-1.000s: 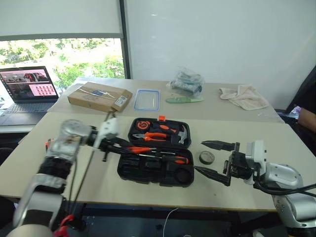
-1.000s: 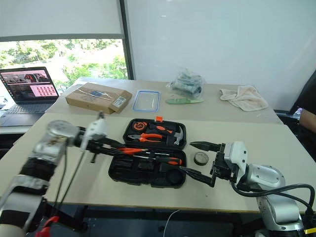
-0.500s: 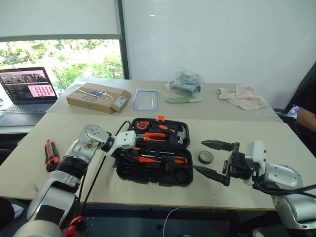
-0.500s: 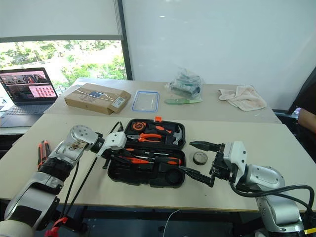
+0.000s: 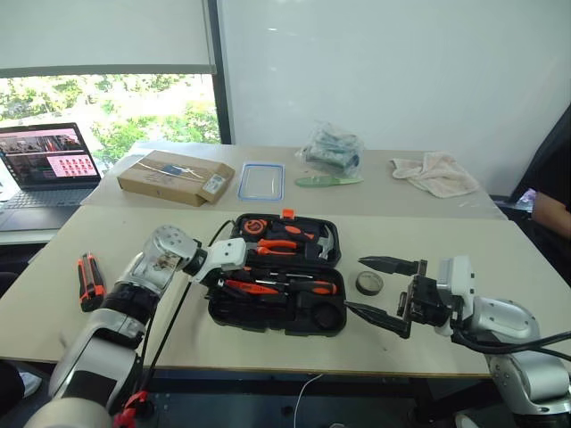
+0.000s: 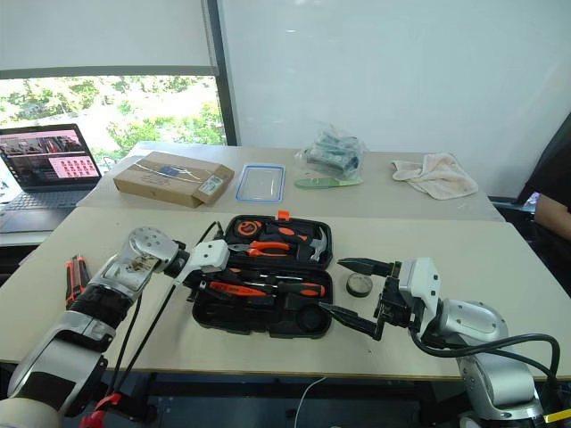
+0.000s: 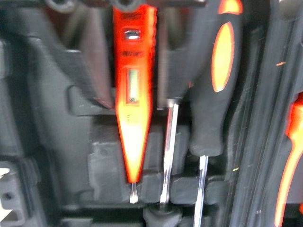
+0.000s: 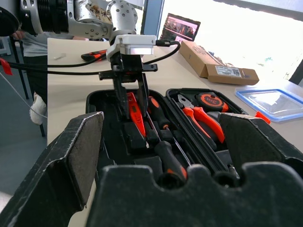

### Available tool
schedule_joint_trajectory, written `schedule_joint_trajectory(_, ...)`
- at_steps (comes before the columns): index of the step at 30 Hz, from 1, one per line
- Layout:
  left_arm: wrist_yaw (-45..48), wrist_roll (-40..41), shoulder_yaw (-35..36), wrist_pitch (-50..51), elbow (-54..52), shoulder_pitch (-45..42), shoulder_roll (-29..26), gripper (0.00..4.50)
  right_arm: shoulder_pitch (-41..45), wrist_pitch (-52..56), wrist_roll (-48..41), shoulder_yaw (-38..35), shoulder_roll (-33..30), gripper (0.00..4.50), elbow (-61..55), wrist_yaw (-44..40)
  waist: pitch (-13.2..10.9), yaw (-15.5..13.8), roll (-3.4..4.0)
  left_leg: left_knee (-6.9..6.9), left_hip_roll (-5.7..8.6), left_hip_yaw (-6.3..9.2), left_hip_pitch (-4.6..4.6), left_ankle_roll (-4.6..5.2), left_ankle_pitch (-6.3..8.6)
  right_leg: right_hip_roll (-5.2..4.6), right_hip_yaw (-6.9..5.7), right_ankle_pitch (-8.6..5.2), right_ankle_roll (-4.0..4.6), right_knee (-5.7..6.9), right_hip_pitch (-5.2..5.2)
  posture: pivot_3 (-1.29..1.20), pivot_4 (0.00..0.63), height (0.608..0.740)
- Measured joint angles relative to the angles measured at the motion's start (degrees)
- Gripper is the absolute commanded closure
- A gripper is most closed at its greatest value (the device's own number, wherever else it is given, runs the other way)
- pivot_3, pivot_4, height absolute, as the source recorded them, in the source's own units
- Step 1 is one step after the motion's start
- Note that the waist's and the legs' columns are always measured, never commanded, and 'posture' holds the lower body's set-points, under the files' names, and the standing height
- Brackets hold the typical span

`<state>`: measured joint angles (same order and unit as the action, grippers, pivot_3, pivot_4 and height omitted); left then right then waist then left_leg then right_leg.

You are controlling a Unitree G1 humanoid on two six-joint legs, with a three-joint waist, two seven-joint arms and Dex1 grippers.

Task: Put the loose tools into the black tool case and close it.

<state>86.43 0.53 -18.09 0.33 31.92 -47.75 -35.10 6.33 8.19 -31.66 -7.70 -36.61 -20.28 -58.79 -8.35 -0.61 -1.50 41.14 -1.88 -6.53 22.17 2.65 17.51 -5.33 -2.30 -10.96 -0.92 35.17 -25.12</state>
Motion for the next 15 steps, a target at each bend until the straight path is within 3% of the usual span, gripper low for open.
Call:
schedule_joint_trajectory(8, 2.04, 6.92, 5.91, 4.18, -4.70, -1.54, -0.76, 1.59, 0.14, -0.22, -0.01, 0.01, -0.08, 0.00, 1.35, -1.22, 0.00, -0.07, -0.01, 0.17, 0.01, 0.04, 0.12, 0.04, 0.02, -0.01, -0.03, 0.01, -0.03, -0.01, -0.02, 0.00, 0.150, 0.740)
schedule_joint_trajectory(11, 1.30, 7.26, 6.37, 3.31, -3.98, -1.96, -1.05, 2.26, 0.14, -0.23, 0.00, 0.01, -0.08, 0.00, 1.40, -1.26, 0.00, -0.05, -0.01, 0.15, 0.01, 0.04, 0.10, 0.02, 0.02, 0.00, -0.03, 0.01, -0.02, 0.00, -0.02, 0.00, 0.150, 0.740)
schedule_joint_trajectory(15, -0.38, 6.01, 6.18, 0.74, -0.93, -0.13, -0.91, 3.74, 0.14, -0.23, 0.09, 0.15, -0.07, 0.00, 1.49, -1.02, -0.01, 0.01, -0.01, 0.15, 0.00, 0.03, 0.11, -0.01, 0.00, 0.01, -0.03, 0.01, -0.02, 0.00, -0.02, 0.00, 0.150, 0.740)
